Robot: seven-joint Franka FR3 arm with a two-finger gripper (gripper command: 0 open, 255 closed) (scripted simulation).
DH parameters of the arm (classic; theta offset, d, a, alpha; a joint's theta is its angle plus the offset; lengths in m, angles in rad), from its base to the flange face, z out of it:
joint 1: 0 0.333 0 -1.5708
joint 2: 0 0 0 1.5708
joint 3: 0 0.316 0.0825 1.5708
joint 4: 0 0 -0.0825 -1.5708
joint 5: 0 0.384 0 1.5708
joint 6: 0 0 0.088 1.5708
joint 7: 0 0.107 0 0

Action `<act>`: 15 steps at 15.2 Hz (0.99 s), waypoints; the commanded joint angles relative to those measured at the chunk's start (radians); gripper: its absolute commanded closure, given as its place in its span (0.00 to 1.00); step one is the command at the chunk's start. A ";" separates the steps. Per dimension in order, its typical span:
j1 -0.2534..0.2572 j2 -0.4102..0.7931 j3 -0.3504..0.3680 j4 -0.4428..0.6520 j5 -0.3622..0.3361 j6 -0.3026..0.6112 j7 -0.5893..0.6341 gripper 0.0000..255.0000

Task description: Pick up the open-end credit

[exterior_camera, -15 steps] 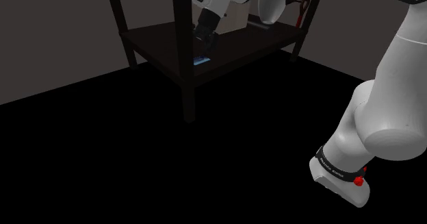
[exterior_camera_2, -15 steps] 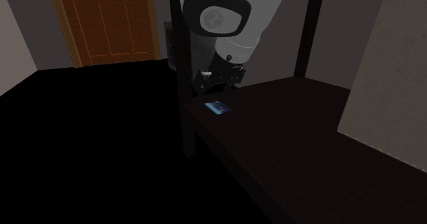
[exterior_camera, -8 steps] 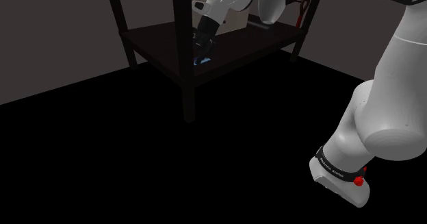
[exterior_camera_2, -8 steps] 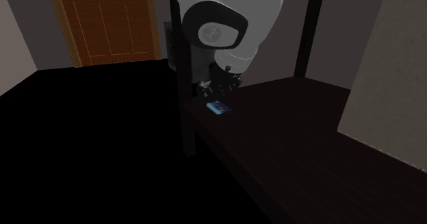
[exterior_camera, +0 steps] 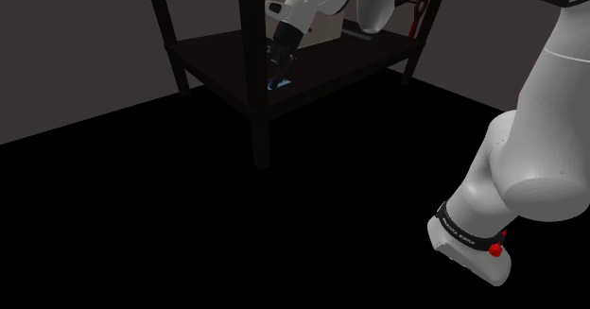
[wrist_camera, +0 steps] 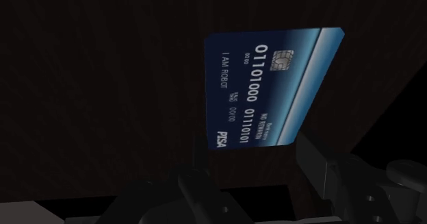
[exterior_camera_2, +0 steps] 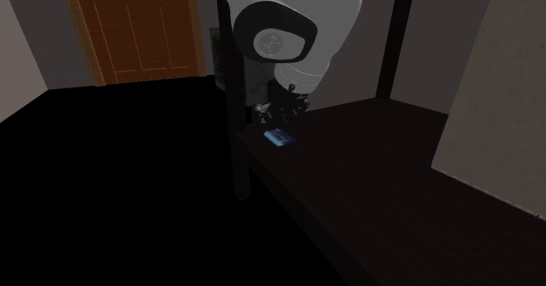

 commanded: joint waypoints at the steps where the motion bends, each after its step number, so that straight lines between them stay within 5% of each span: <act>1: -0.001 -0.004 -0.001 0.010 -0.005 -0.011 0.008 1.00; 15: -0.009 -0.045 -0.005 0.136 -0.052 -0.147 0.108 1.00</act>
